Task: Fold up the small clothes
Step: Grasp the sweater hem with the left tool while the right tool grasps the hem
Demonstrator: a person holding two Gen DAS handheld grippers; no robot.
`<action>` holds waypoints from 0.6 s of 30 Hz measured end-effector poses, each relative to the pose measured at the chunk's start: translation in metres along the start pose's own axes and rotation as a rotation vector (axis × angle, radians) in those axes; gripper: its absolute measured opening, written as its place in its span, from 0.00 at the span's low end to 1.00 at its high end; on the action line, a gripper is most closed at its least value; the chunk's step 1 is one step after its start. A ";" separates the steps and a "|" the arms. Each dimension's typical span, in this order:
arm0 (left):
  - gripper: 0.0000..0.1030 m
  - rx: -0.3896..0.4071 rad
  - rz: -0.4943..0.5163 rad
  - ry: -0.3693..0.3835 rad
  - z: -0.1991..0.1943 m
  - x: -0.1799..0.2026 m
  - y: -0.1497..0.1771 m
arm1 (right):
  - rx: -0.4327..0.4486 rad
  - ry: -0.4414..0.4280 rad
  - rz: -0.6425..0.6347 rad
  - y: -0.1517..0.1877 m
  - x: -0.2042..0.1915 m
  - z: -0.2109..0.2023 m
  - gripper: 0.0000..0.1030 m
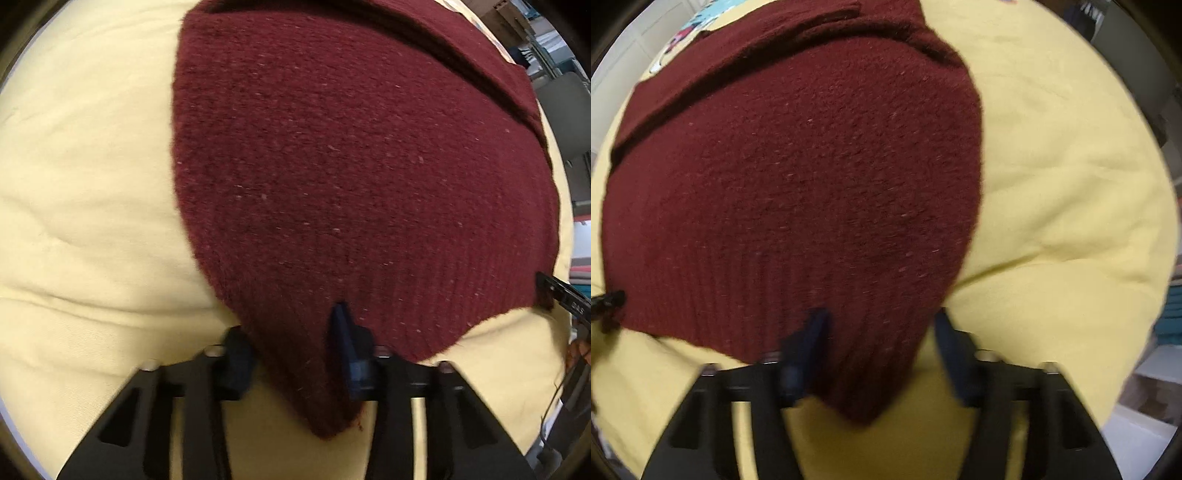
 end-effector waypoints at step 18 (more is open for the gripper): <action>0.09 0.253 0.075 0.104 -0.125 0.017 -0.017 | 0.146 -0.213 0.002 -0.032 -0.001 -0.082 0.13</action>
Point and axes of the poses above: each gripper's, at about its wrist camera, not at the fingertips, and z roughly the way its jaws point, x to its right, y to its underside, the point moved 6 cm from there along z, roughly the way its jaws point, and after that the axes turned 4 degrees about -x, right-handed, at the moved point
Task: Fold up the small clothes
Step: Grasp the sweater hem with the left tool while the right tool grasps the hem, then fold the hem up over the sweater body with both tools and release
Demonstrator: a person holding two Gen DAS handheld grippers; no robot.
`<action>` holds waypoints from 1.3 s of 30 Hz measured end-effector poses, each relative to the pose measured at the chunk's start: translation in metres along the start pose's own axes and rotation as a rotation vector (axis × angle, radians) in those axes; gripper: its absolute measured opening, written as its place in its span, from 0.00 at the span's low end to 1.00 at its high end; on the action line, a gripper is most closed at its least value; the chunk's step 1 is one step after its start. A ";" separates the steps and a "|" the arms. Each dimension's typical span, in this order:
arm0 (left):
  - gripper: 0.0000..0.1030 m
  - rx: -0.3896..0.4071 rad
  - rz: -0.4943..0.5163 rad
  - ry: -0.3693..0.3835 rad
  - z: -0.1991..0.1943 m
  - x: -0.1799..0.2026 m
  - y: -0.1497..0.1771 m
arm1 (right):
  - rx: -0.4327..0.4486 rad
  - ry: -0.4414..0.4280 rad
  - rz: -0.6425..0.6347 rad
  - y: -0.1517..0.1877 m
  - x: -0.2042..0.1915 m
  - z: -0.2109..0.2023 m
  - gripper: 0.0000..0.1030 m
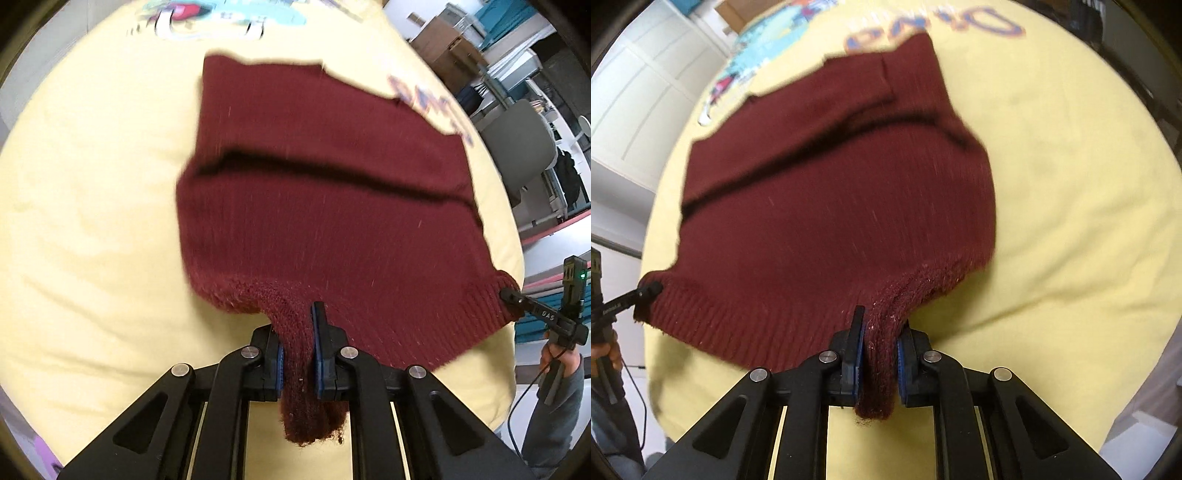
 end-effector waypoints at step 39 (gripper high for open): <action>0.83 0.175 0.051 -0.299 0.065 -0.040 -0.231 | 0.105 0.233 -0.020 -0.270 -0.008 0.046 0.62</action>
Point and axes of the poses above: each gripper's, at about its wrist camera, not at the fingertips, and z roughly the way its jaws point, x to its right, y to its underside, the point moved 6 cm from there along z, roughly the way its jaws point, and after that the axes turned 4 degrees about -x, right-handed, at the moved point
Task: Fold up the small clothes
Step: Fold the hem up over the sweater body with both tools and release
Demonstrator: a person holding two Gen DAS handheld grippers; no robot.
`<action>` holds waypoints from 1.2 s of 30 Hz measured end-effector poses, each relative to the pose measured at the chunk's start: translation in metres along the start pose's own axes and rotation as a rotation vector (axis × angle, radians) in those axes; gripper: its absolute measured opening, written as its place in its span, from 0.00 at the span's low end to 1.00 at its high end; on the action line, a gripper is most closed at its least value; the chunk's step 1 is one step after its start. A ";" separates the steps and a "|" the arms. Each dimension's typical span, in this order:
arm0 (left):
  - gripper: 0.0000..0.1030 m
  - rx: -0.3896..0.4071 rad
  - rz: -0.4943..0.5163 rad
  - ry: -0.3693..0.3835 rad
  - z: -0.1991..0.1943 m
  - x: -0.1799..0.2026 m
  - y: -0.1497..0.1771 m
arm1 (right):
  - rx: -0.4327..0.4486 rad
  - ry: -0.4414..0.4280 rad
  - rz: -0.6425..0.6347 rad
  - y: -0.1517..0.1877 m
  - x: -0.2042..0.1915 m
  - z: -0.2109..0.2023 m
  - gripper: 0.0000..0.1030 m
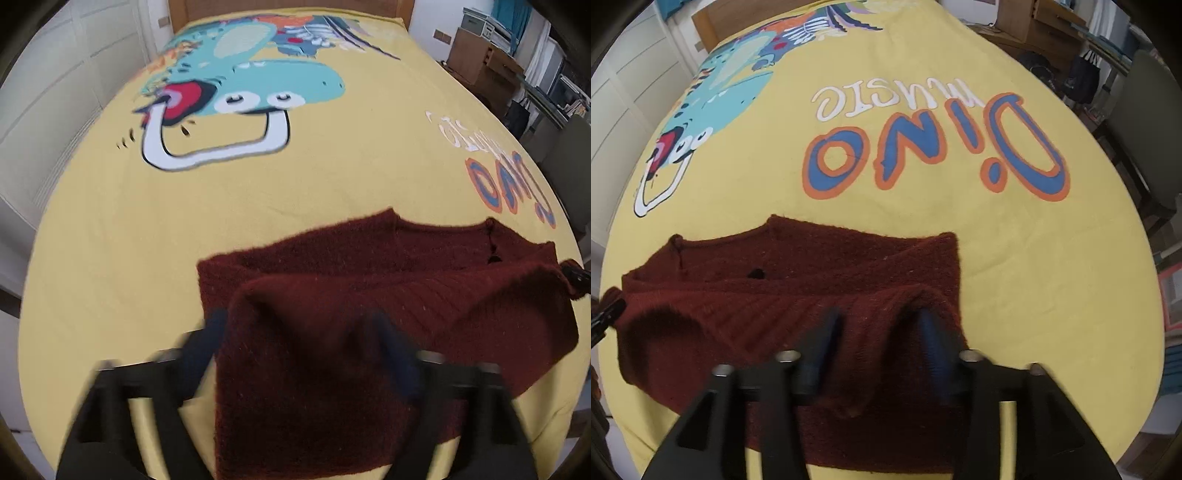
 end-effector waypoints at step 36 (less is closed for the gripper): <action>0.99 0.034 0.162 0.073 0.040 0.076 0.085 | 0.194 0.046 -0.278 0.105 -0.101 0.033 1.00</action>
Point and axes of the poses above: each gripper's, at about its wrist camera, not at the fingertips, and z roughly the way its jaws point, x to its right, y to its underside, the point moved 6 cm from there along z, roughly the way its jaws point, and after that the axes turned 4 degrees about -x, right-handed, at the moved point
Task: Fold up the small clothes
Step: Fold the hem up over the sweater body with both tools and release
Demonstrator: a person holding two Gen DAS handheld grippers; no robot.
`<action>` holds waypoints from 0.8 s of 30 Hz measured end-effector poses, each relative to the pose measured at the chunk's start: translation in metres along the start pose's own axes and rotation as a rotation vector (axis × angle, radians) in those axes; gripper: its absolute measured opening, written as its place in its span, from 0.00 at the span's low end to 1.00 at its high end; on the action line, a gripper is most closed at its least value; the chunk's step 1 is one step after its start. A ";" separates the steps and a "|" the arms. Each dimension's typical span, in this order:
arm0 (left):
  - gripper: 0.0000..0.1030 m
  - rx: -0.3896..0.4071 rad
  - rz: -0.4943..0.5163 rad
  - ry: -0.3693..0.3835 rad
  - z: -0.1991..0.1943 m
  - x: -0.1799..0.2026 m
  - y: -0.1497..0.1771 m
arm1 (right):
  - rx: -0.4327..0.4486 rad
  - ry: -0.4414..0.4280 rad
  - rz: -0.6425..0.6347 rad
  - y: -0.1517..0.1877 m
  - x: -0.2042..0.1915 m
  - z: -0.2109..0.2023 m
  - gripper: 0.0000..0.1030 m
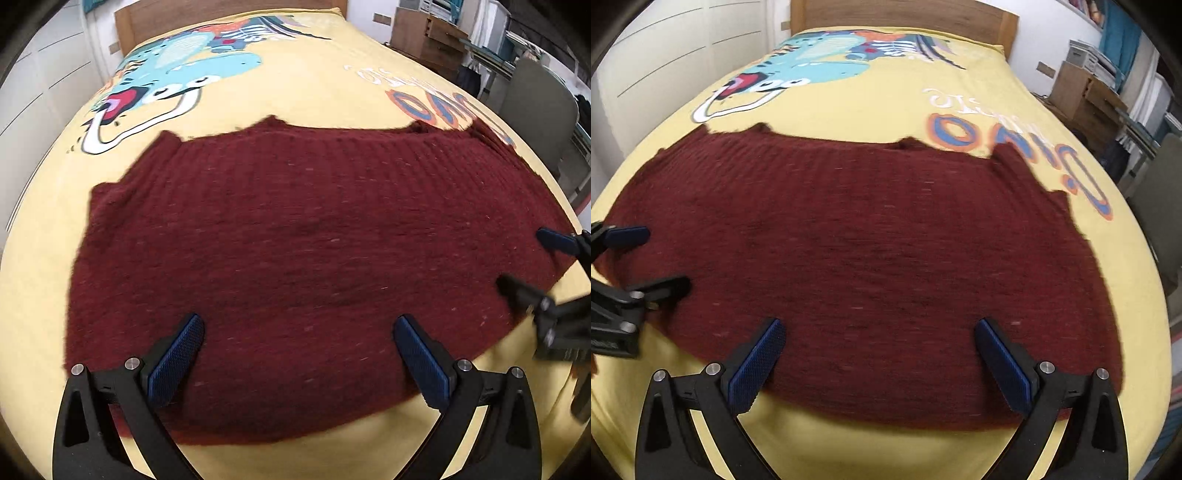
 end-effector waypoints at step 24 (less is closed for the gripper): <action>0.99 0.042 -0.164 -0.070 0.000 -0.059 0.022 | 0.029 0.009 0.206 0.031 0.083 0.012 1.00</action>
Point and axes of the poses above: each gripper's, at about its wrist camera, not at the fingertips, and z roughly the way its jaws point, x to its right, y to its underside, the point moved 6 cm from there along z, roughly the way its jaws point, and after that the axes turned 4 degrees about -x, right-handed, at the moved point
